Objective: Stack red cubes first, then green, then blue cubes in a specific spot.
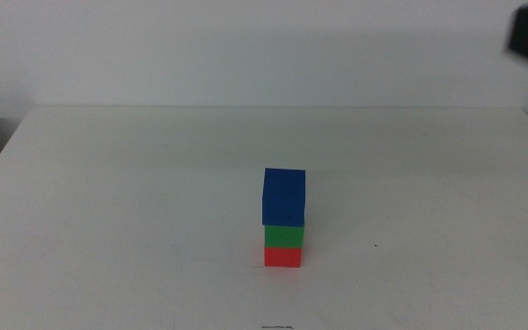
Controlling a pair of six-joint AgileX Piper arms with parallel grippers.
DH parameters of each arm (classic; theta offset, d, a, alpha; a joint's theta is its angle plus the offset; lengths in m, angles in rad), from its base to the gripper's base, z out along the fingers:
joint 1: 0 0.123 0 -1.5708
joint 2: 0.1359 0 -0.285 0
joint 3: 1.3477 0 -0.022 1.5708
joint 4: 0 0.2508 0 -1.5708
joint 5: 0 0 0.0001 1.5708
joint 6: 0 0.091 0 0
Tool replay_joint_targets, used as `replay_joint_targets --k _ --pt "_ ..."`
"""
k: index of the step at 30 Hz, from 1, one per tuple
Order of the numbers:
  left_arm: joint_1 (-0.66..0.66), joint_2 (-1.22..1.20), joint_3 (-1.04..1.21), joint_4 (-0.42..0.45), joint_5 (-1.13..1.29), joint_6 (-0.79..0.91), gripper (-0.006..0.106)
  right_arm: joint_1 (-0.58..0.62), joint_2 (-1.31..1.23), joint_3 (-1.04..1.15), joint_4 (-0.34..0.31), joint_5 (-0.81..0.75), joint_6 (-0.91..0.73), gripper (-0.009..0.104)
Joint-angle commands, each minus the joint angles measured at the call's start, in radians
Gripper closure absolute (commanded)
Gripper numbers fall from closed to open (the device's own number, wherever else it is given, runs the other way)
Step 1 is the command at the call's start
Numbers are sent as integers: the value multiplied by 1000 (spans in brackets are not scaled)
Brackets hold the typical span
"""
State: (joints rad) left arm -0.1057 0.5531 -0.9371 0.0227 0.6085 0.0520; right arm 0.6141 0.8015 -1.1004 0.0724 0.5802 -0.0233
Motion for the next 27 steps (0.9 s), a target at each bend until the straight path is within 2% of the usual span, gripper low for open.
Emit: replay_joint_targets --k 1,4,9,12,16,23,27 --pt "-2 -61 92 -36 -135 -1 8 -31 -4 77 34 -167 -9 13" --pt "-2 -144 237 -47 -187 -1 8 -111 -34 227 21 -182 -9 13" --pt "-2 -294 458 -46 -231 -1 8 -322 -162 509 -46 -207 -9 13" --pt "-1 -393 571 -46 -231 -1 8 -450 -310 670 -72 -250 -9 13" --pt "-1 -537 689 -46 -231 -1 8 -563 -535 848 -72 -326 -9 13" --pt "0 -580 819 -60 -319 -1 8 -618 -837 1055 -85 -421 -9 13" --pt "0 -581 878 -62 -436 -1 8 -618 -824 1113 -85 -464 -9 13"
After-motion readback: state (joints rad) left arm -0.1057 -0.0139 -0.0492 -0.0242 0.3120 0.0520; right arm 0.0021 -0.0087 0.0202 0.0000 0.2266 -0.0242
